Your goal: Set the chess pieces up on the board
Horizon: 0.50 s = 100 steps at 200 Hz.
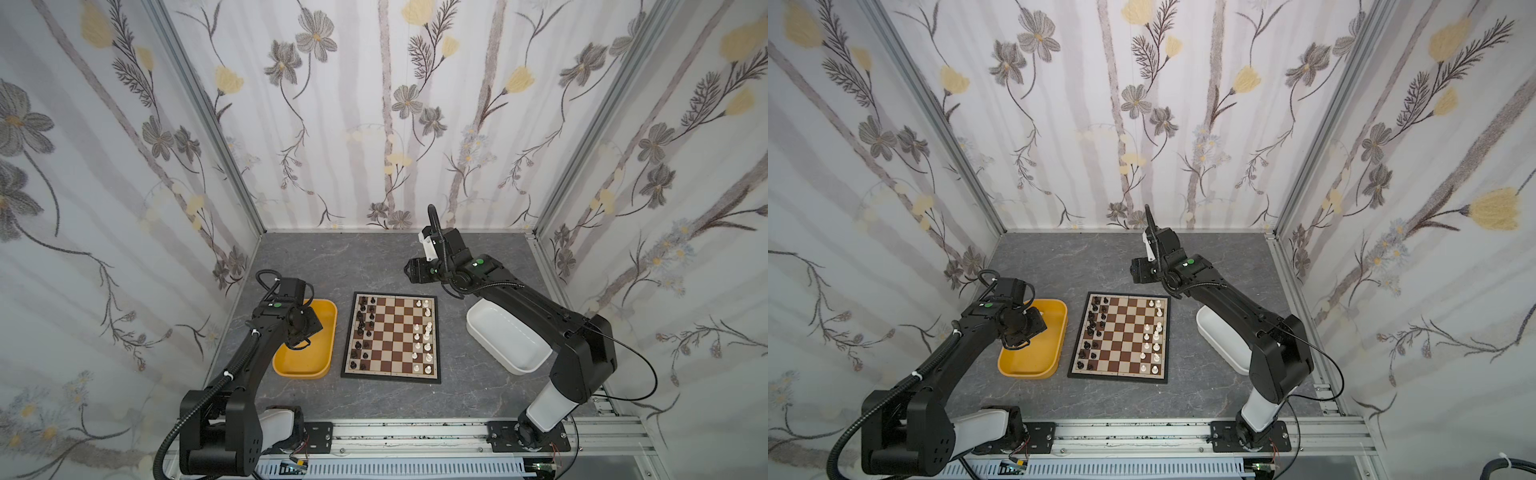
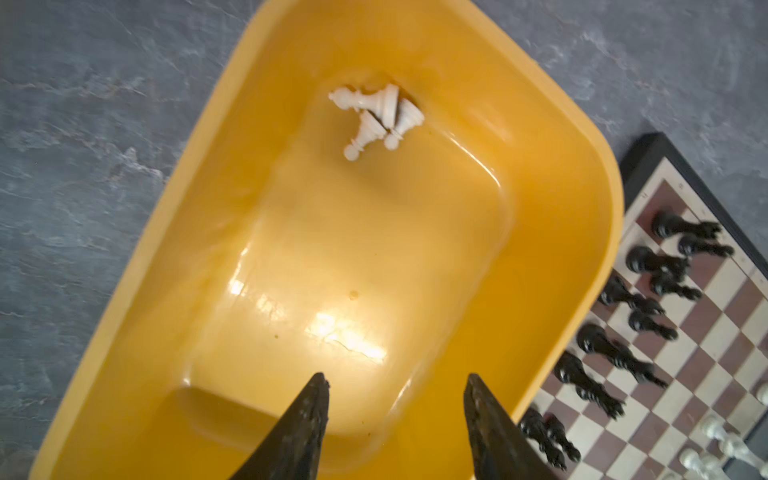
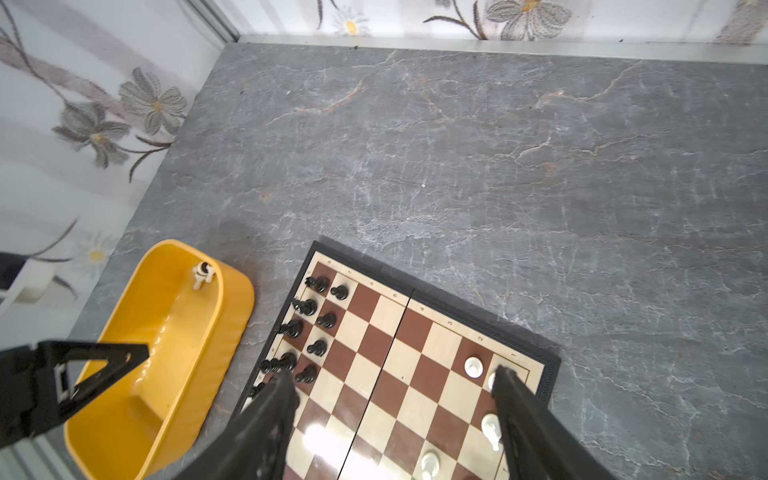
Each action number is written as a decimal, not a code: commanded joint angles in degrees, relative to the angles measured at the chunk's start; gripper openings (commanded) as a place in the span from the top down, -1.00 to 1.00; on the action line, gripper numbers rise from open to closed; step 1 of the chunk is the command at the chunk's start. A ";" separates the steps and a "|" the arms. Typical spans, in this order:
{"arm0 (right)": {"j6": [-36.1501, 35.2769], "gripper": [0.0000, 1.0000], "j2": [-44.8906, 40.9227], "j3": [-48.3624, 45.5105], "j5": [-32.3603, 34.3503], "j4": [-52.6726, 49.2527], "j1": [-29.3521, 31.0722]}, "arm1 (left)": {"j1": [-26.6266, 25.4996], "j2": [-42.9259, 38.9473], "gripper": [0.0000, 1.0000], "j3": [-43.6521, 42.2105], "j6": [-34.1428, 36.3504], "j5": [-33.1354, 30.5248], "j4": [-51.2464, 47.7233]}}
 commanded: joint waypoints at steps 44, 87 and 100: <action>1.92 -0.17 -5.84 -10.21 -7.90 11.72 -0.74 | 0.11 13.03 0.27 7.43 7.14 -5.36 8.34; 2.30 -0.18 -8.05 -13.86 -10.64 14.06 -2.35 | -0.46 20.89 0.37 11.41 10.59 -4.49 11.36; 2.26 -0.20 -8.68 -14.45 -11.17 14.39 -2.73 | -0.49 22.89 0.40 12.56 11.69 -4.55 11.89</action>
